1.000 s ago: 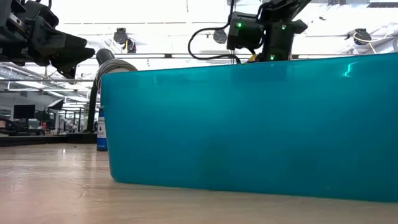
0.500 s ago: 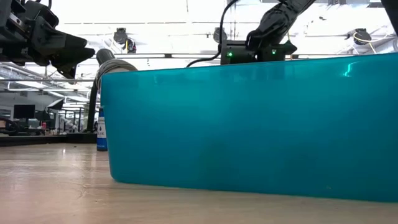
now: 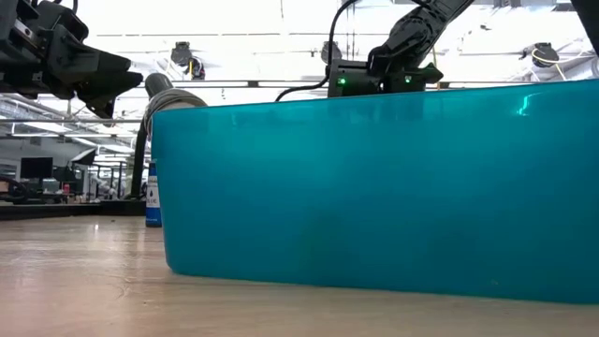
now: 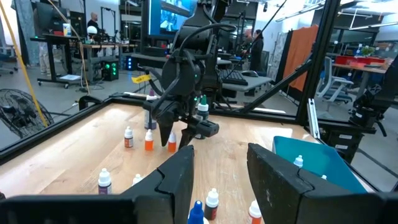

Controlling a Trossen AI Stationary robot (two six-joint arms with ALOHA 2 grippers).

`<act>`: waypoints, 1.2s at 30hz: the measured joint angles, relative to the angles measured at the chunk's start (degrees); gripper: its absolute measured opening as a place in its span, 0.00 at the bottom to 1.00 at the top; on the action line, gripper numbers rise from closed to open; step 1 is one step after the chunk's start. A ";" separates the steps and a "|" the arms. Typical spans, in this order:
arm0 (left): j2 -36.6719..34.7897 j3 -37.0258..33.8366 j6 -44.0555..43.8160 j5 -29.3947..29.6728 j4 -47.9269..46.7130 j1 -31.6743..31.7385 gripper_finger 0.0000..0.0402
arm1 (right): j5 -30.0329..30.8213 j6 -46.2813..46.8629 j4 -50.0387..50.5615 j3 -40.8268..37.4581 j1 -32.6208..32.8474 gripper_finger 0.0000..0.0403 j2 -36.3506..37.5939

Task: Pick & Place food coloring
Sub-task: Put the small yellow coloring bottle into the blue bin

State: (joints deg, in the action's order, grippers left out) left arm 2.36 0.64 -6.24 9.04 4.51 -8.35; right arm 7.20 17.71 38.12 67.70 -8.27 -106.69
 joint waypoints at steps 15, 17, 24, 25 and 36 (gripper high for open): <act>0.01 0.00 0.00 0.00 0.00 0.01 0.38 | -0.02 -0.82 -0.21 0.00 0.02 0.26 -0.07; 0.01 0.00 0.00 0.00 0.00 0.00 0.38 | -0.02 -1.76 -0.19 0.00 0.01 0.17 -0.07; -0.01 0.00 0.00 0.00 0.00 0.01 0.38 | 0.24 -3.94 -0.35 -0.10 1.04 0.13 0.58; 0.01 0.00 0.00 0.00 -0.01 0.01 0.38 | 0.20 -3.92 -0.30 -0.17 1.64 0.13 1.06; 0.01 0.00 0.00 0.00 -0.02 -0.01 0.38 | 3.37 1.40 3.88 11.92 17.13 0.13 5.73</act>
State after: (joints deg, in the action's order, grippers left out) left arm 2.37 0.64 -6.24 9.04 4.49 -8.36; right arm 10.57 19.11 42.00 79.62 8.85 -100.97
